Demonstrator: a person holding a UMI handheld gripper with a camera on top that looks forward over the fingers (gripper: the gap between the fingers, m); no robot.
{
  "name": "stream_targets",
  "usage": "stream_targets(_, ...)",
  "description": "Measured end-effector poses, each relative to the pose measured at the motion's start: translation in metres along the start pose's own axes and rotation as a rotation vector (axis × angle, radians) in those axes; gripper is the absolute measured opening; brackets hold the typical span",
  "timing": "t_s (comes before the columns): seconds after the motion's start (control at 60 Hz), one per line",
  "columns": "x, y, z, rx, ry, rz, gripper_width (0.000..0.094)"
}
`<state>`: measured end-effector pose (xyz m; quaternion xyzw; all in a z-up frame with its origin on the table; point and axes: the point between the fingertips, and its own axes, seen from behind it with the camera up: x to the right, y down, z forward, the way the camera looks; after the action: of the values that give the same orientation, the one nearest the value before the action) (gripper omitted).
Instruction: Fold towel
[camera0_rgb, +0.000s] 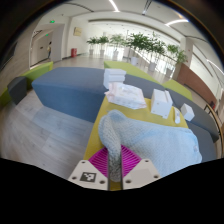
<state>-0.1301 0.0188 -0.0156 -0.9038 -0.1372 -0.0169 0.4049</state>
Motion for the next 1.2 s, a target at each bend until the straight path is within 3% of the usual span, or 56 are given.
stream_targets(0.017,0.005,-0.001,0.001,0.003,0.014,0.005,0.0106)
stream_targets(0.15,0.005,-0.006,0.0,0.026,-0.027,0.075,0.0019)
stream_targets(0.35,0.042,-0.041,-0.028,0.122,-0.035,0.126,0.0012)
stream_targets(0.517,0.14,-0.062,-0.065,0.179,0.038,0.232,0.0013)
stream_targets(0.583,0.187,-0.052,-0.066,0.169,0.097,0.263,0.0021)
stream_targets(0.767,0.277,0.017,-0.041,0.034,0.209,0.377,0.0035)
stream_targets(0.833,0.285,0.039,-0.033,-0.017,0.205,0.408,0.004)
stream_targets(0.9,0.289,0.046,-0.03,-0.024,0.182,0.445,0.0142)
stream_targets(0.95,0.297,0.044,-0.033,-0.014,0.198,0.443,0.0278)
stream_targets(0.967,0.3,0.044,-0.04,-0.01,0.207,0.439,0.035)
stream_targets(1.0,0.309,0.043,-0.047,-0.003,0.237,0.426,0.0589)
stream_targets(1.017,0.313,0.043,-0.051,-0.002,0.25,0.417,0.0623)
stream_targets(1.05,0.321,0.042,-0.055,-0.002,0.272,0.396,0.0818)
stream_targets(1.083,0.326,0.04,-0.063,-0.006,0.28,0.372,0.0859)
stream_targets(1.2,0.321,0.035,-0.095,-0.008,0.242,0.332,0.0845)
